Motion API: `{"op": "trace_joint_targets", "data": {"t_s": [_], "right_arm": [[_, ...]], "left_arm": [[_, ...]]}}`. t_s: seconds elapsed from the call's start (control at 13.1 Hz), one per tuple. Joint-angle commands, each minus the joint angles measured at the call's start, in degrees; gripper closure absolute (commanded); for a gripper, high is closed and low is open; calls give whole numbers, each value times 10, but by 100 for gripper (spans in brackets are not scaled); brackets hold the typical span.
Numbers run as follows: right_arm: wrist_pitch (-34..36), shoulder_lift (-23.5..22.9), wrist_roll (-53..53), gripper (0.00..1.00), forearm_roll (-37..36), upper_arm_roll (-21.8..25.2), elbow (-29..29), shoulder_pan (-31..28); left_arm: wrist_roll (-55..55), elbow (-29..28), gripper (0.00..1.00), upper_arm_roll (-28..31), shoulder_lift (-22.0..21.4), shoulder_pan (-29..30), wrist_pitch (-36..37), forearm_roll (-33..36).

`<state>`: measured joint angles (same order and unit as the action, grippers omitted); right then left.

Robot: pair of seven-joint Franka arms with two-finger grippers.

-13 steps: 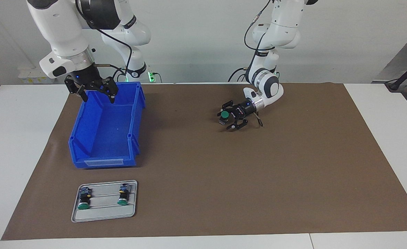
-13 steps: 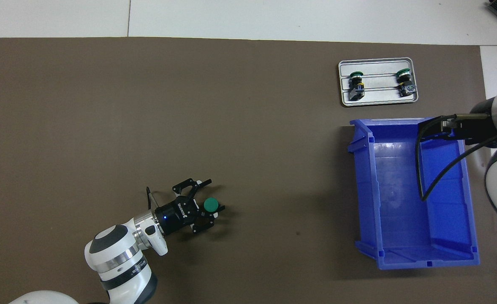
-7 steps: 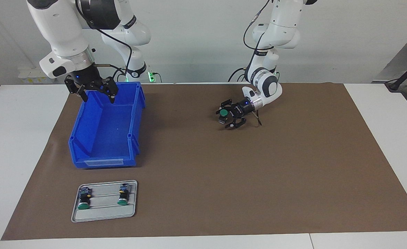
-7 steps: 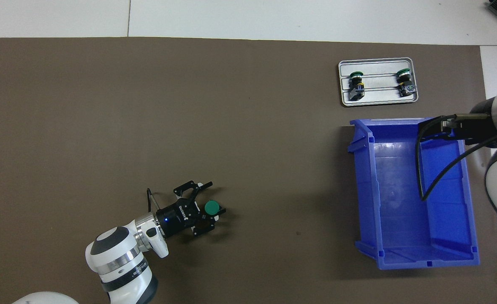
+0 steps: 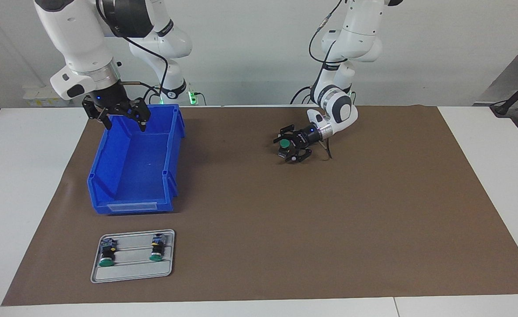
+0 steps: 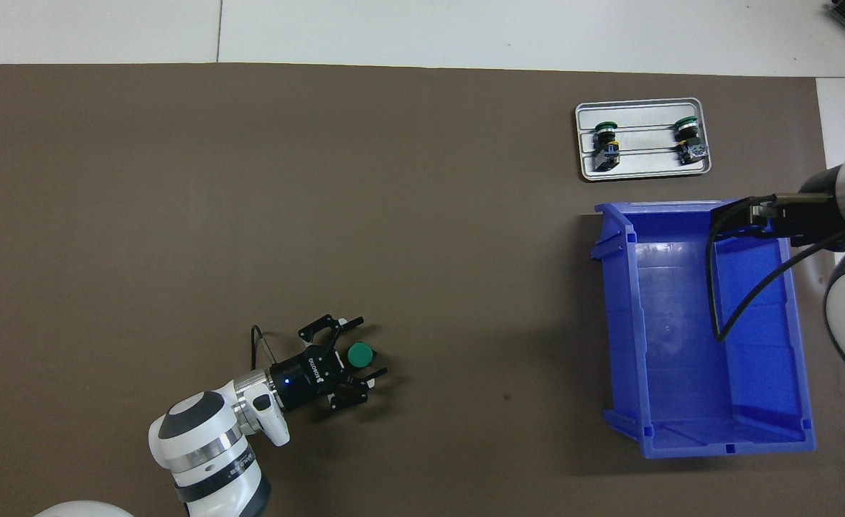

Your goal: Place and press button with both arms

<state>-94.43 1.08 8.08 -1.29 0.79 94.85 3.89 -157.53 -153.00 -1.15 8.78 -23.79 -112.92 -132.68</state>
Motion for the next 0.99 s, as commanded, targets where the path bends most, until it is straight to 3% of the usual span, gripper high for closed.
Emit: {"op": "trace_joint_targets", "data": {"t_s": [0.0,0.92], "right_arm": [[6,5,-7,0,3,1,4,-1],[6,5,-7,0,3,1,4,-1]], "left_arm": [[-66,-20,1,4,-15,-13,-14,-10],[-93,-20,1,6,-6,-18,-54,-8]]}}
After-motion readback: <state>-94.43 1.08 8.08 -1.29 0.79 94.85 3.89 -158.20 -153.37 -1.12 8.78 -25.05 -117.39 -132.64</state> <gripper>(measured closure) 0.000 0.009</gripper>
